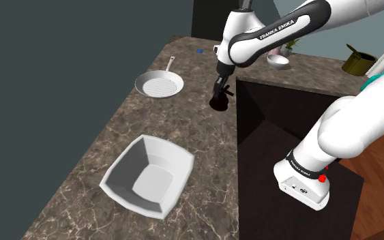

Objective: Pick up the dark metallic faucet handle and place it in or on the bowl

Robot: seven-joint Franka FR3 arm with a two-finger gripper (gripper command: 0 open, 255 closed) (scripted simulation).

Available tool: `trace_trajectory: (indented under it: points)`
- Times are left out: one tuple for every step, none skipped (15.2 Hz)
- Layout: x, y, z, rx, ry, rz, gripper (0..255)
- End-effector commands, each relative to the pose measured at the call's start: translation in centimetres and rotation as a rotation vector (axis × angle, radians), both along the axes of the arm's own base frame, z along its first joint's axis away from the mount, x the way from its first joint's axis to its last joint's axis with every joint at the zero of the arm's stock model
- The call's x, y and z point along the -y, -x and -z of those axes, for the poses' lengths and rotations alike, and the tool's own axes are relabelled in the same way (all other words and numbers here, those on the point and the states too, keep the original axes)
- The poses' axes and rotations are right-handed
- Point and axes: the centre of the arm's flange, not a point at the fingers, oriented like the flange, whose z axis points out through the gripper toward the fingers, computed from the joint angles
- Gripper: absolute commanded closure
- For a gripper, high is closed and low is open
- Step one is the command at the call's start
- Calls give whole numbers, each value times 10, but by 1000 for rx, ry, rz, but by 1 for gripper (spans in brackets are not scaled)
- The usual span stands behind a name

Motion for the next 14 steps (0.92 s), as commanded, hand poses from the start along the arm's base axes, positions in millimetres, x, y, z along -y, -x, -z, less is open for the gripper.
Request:
trace_trajectory:
  points:
    - [1,0,-10,0,0,0,255]
    - [1,0,-15,0,0,0,255]
    - [1,0,-21,0,0,0,255]
    - [1,0,-26,0,0,0,255]
    - [1,0,-31,0,0,0,255]
    - [1,0,-36,0,0,0,255]
    - [1,0,-42,0,0,0,255]
    - [1,0,-47,0,0,0,255]
    - [1,0,-52,0,0,0,255]
    - [1,0,-58,0,0,0,255]
    - [1,0,-63,0,0,0,255]
    - [1,0,-68,0,0,0,255]
    - [1,0,-73,0,0,0,255]
    - [1,0,-79,0,0,0,255]
